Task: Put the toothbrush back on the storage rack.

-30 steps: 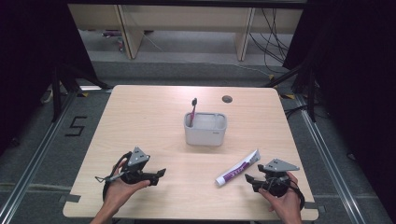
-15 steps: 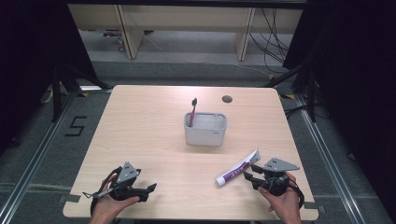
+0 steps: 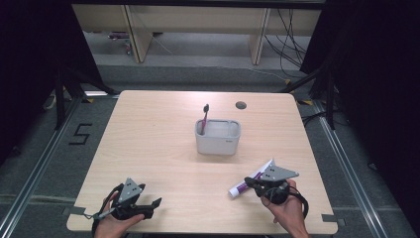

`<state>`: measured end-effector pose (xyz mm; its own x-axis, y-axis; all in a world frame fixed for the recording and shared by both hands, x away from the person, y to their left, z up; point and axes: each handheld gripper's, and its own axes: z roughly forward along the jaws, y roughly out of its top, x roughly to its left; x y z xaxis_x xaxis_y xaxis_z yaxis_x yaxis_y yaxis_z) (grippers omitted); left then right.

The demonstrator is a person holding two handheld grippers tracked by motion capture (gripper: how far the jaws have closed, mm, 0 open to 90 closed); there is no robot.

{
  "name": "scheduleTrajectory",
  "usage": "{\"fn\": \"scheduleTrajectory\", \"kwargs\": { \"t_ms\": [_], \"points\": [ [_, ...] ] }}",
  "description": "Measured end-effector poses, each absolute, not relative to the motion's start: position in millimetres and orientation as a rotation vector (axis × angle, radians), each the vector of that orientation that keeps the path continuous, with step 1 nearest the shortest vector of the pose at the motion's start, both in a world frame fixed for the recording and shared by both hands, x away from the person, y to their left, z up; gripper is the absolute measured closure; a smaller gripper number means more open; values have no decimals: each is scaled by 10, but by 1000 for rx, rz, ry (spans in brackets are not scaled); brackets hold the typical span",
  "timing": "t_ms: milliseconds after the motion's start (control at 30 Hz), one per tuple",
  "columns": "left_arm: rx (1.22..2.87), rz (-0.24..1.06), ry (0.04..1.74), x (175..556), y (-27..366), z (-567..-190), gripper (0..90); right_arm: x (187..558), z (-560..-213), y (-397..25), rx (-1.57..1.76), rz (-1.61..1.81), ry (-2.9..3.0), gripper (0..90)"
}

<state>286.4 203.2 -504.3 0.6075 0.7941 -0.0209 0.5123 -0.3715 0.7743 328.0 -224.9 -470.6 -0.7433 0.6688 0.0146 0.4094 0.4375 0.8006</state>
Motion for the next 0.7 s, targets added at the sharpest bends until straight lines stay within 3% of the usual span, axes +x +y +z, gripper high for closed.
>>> {"fn": "scheduleTrajectory", "kwargs": {
  "t_ms": [700],
  "points": [
    [2073, 446, 1025, 2895, 1993, -5091, 239, 3400, -4832, -1696, 819, 1106, 2537, 900]
  ]
}}
